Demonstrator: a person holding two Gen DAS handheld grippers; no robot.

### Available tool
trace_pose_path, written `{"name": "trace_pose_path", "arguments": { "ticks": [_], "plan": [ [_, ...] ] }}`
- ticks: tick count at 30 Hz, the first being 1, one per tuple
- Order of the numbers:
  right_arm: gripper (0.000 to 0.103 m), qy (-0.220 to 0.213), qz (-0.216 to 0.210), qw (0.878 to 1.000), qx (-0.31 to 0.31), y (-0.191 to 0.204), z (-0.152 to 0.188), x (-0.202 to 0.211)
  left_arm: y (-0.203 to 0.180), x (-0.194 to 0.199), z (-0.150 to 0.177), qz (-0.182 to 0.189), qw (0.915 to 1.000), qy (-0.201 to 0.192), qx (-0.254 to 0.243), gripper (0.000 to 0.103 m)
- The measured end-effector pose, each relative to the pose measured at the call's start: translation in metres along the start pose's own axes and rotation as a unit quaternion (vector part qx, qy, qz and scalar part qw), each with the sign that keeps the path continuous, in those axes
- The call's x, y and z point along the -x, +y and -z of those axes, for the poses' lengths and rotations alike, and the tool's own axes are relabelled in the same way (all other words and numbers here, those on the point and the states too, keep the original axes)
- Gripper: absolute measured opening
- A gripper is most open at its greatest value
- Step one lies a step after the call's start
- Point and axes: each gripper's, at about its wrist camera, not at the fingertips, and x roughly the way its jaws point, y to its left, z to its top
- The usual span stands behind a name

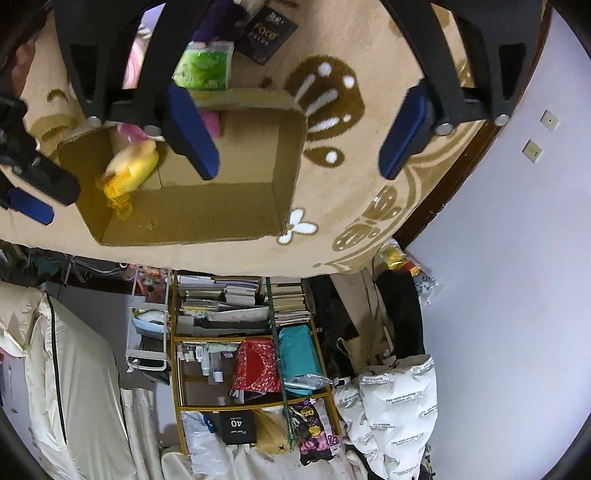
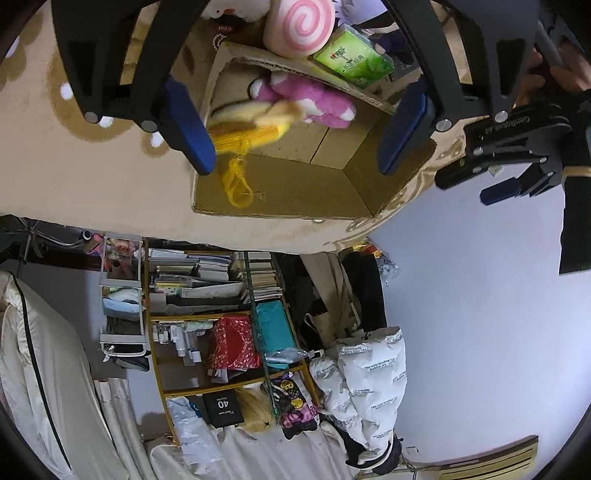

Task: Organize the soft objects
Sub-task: 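Open both grippers to drop the bear and chick into the box, then reach the left gripper to the black tissue pack while the right gripper reaches the fishcake cushion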

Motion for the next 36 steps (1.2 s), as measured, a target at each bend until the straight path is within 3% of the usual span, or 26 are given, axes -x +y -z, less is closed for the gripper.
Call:
{"name": "trace_pose_path", "arguments": {
  "ticks": [1, 5, 9, 18, 36],
  "plan": [
    [0.103, -0.003, -0.001, 1.0, -0.001, 0.001, 0.001, 0.003, 0.001, 0.003, 0.002, -0.001, 1.0, 0.002, -0.002, 0.092],
    [0.103, 0.0, 0.003, 1.0, 0.007, 0.009, 0.003, 0.016, 0.007, 0.011, 0.009, 0.001, 0.9999, 0.015, -0.004, 0.099],
    [0.103, 0.012, 0.007, 1.0, 0.002, 0.014, 0.011, 0.025, 0.013, 0.02, 0.017, 0.0, 0.9997, 0.025, -0.005, 0.099],
    [0.103, 0.058, 0.008, 0.998, -0.003, 0.02, 0.038, 0.04, 0.022, 0.029, 0.042, 0.012, 0.9961, 0.088, -0.004, 0.099],
    [0.103, 0.151, 0.012, 0.988, -0.022, 0.011, 0.071, 0.001, -0.001, -0.011, 0.073, 0.056, 0.9794, 0.193, -0.015, 0.099]
  ]
}}
